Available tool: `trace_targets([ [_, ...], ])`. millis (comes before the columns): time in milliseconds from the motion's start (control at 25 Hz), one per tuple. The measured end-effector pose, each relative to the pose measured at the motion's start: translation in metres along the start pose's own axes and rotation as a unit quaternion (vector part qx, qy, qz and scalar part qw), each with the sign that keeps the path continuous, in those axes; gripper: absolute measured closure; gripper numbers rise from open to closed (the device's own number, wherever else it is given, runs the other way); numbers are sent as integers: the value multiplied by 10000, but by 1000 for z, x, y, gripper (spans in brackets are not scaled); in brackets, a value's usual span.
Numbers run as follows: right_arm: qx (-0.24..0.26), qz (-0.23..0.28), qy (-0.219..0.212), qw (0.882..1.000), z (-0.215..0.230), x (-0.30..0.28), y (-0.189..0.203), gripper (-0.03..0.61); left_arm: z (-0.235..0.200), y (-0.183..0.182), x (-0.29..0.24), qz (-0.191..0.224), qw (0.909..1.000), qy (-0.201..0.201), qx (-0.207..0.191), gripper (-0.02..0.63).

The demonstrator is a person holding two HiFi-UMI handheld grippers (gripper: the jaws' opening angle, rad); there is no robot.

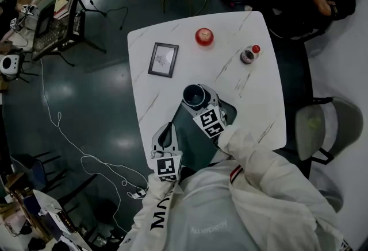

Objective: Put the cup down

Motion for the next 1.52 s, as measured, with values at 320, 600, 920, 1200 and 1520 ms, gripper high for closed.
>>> trace_targets([
  [320, -200, -155, -112, 9996, -3, 1, 3, 201, 0, -1, 4, 19, 10000, 12, 27, 603],
  [600, -278, -236, -11, 9993, -2, 2, 4, 201, 0, -1, 11, 39, 10000, -18, 44, 603],
  [920, -311, -337, 55, 9989, -3, 0, 4, 165, 0, -1, 23, 68, 9999, -64, 56, 603],
  [1200, -303, -388, 254, 9985, 3, 8, 4, 123, -3, -1, 39, 104, 9999, -91, 28, 603],
  [1520, -296, -496, 443, 9973, -4, 37, 5, 123, -2, 0, 61, 177, 9998, -59, -6, 603],
])
Point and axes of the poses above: the fingertips, and each gripper's own axes: x backward along the fingers, z to its right, y out of its underside, the point moved 7 cm from there along x, backward along the fingers, and after that the axes turned 10 degrees about z, right-handed, at the moved point
